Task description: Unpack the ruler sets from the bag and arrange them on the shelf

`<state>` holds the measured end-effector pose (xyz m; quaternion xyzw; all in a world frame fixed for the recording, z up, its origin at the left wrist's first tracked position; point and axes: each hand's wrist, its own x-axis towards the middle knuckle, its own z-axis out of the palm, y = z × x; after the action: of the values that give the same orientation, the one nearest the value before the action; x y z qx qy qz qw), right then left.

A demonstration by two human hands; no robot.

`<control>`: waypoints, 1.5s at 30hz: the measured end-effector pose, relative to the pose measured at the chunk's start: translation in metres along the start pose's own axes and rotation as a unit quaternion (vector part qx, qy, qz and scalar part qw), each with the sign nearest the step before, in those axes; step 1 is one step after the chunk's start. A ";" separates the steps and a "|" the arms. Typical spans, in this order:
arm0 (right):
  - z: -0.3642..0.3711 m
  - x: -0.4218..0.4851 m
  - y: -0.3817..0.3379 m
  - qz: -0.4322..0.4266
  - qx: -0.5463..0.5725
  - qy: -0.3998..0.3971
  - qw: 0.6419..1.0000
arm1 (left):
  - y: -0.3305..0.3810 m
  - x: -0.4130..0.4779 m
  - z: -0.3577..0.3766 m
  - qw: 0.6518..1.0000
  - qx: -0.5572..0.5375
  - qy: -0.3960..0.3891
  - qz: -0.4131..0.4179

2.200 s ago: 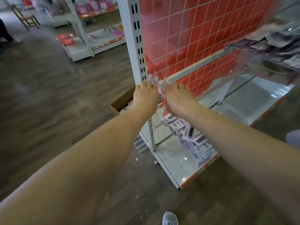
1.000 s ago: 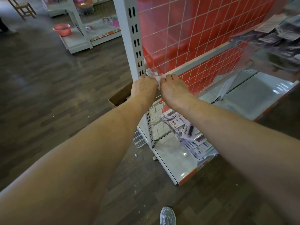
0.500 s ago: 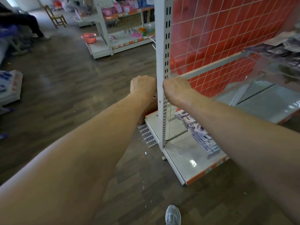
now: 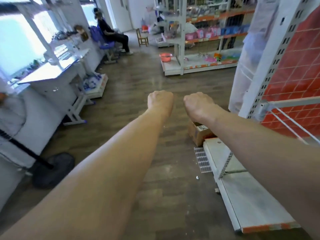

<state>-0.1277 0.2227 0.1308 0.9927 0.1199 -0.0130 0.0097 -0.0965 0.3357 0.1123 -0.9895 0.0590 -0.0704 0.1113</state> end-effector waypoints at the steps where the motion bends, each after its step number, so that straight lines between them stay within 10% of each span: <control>1: -0.003 0.003 -0.016 -0.010 0.000 0.002 1.000 | -0.017 -0.005 0.000 1.000 0.001 0.000 -0.011; 18: -0.038 0.115 -0.173 -0.117 -0.011 0.005 0.993 | -0.209 0.012 0.018 0.983 -0.010 -0.014 -0.181; 45: -0.007 0.511 -0.196 -0.162 -0.023 -0.040 0.986 | -0.347 0.336 0.129 0.966 -0.034 -0.114 -0.231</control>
<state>0.3220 0.5347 0.1198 0.9583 0.2790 -0.0509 0.0348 0.2882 0.6541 0.1093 -0.9809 -0.1820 0.0214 0.0646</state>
